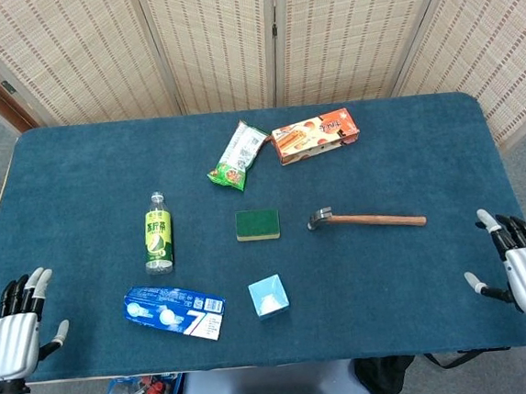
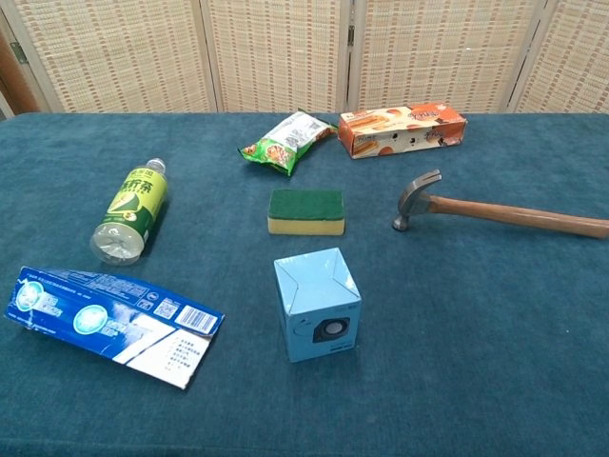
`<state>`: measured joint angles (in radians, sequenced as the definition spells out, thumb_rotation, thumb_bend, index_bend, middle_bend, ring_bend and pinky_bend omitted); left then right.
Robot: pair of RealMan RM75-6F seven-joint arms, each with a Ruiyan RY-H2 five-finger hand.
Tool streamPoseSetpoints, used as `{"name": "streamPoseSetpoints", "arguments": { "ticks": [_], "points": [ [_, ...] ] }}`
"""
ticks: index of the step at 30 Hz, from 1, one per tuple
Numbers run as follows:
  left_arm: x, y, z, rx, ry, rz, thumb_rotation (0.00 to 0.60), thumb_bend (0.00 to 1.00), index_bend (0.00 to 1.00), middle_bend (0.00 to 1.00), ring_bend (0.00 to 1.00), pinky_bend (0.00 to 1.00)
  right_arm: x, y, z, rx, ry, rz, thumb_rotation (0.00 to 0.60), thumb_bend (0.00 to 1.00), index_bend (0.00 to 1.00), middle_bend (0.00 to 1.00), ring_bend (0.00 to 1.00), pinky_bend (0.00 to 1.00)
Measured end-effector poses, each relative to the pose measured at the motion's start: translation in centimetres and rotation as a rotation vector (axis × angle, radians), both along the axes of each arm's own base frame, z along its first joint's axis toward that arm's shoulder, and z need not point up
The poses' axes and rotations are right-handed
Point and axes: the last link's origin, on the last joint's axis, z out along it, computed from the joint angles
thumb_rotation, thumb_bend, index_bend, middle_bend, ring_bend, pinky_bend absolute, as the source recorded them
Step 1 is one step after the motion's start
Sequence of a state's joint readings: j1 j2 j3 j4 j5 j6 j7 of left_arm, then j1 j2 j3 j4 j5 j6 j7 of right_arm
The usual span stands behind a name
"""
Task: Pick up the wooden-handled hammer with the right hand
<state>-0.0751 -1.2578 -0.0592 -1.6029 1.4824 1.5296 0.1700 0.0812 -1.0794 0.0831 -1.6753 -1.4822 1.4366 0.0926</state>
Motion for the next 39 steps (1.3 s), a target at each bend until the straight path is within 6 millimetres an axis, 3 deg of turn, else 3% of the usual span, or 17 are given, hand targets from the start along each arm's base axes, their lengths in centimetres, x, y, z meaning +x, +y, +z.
{"name": "streamPoseSetpoints", "arguments": {
  "ticks": [6,18,23,30,39],
  "points": [
    [0.0,-0.5,-0.1,0.002,-0.011,-0.001,0.600,0.31,0.00,0.00,0.00,0.00,1.5,-3.4,-0.2,0.057,0.008,0.035,0.600,0.22,0.02,0.22,0.08,0.04],
    [-0.5,-1.9,0.4,0.018,-0.019,0.020,0.600,0.31,0.00,0.00,0.00,0.00,5.4,-12.5,-3.6,0.239,0.071,0.060,0.600,0.26,0.27,0.30,0.08,0.04],
    [-0.7,-2.2,0.3,0.016,-0.018,0.031,0.600,0.31,0.00,0.00,0.00,0.00,5.9,-14.6,-5.2,0.278,0.099,0.060,0.600,0.27,0.29,0.31,0.08,0.04],
    [-0.8,-2.2,0.3,0.012,-0.016,0.039,0.600,0.31,0.00,0.00,0.00,0.00,6.3,-17.9,-9.4,0.361,0.124,0.022,0.600,0.27,0.29,0.33,0.08,0.04],
    [-1.1,-2.4,0.3,0.015,-0.014,0.055,0.600,0.31,0.00,0.00,0.00,0.00,6.9,-19.7,-13.3,0.423,0.138,0.010,0.600,0.31,0.29,0.33,0.08,0.04]
  ]
}}
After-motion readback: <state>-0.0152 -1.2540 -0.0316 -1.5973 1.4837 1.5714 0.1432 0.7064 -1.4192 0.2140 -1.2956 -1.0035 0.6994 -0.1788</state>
